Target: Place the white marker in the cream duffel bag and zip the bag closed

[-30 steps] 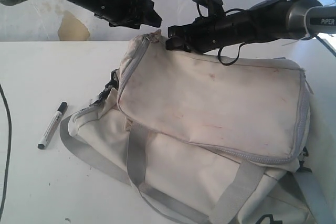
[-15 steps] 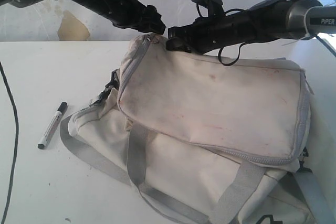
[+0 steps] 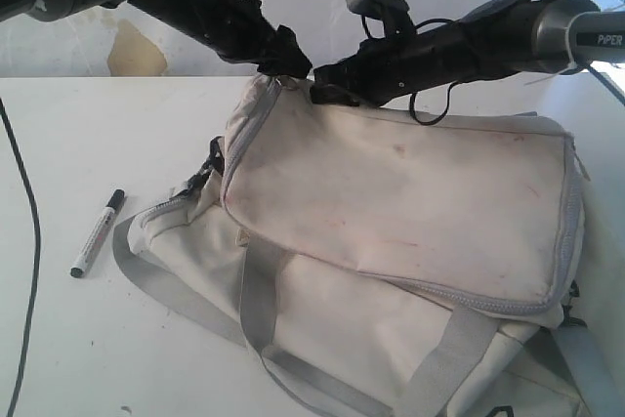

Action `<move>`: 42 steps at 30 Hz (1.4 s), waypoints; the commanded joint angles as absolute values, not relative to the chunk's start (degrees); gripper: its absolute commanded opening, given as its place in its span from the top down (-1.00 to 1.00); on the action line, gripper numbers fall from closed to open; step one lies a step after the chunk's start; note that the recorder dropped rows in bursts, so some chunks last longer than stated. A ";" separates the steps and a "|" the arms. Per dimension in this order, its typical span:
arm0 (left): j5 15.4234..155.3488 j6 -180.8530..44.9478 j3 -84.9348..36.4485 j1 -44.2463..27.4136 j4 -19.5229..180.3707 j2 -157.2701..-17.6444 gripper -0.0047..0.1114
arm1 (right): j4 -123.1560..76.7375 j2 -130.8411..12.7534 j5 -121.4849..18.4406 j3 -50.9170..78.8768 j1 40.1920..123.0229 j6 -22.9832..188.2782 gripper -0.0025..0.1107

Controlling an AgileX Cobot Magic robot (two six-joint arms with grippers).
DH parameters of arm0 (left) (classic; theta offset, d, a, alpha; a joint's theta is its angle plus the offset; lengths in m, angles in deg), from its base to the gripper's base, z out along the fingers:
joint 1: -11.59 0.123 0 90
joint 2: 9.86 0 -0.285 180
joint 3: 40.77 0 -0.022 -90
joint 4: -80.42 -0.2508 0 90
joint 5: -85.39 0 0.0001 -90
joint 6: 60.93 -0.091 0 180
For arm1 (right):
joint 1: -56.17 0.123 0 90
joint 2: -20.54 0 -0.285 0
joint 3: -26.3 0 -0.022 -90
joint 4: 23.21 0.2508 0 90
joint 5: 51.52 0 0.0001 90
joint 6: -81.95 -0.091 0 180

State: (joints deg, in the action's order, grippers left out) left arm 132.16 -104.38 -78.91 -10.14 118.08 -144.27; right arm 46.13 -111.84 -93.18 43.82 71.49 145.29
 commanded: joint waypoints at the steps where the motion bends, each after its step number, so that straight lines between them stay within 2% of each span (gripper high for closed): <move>1: 131.01 -104.22 -79.00 -10.35 118.23 -144.18 -0.32 | 44.69 -111.90 -95.50 43.86 71.01 149.39 0.96; 19: 136.01 -115.00 -79.00 -10.35 120.24 -145.08 -0.31 | 45.18 -111.90 -97.58 43.86 71.01 155.21 0.96; 22: 135.88 -114.81 -79.00 -10.35 117.21 -145.08 -0.12 | 45.28 -111.90 -97.58 43.86 71.01 155.21 0.96; 32: 135.88 -116.59 -79.00 -10.21 117.13 -145.08 0.92 | 45.37 -111.90 -96.82 43.86 71.01 155.21 0.96; 42: 136.30 -116.35 -79.00 -10.21 117.25 -142.88 0.92 | 45.50 -111.90 -92.05 43.86 71.01 146.16 0.96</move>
State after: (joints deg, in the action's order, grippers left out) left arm 135.19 -116.58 -78.91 -10.14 117.03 -144.47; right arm 45.58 -111.84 -94.40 43.82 71.49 148.93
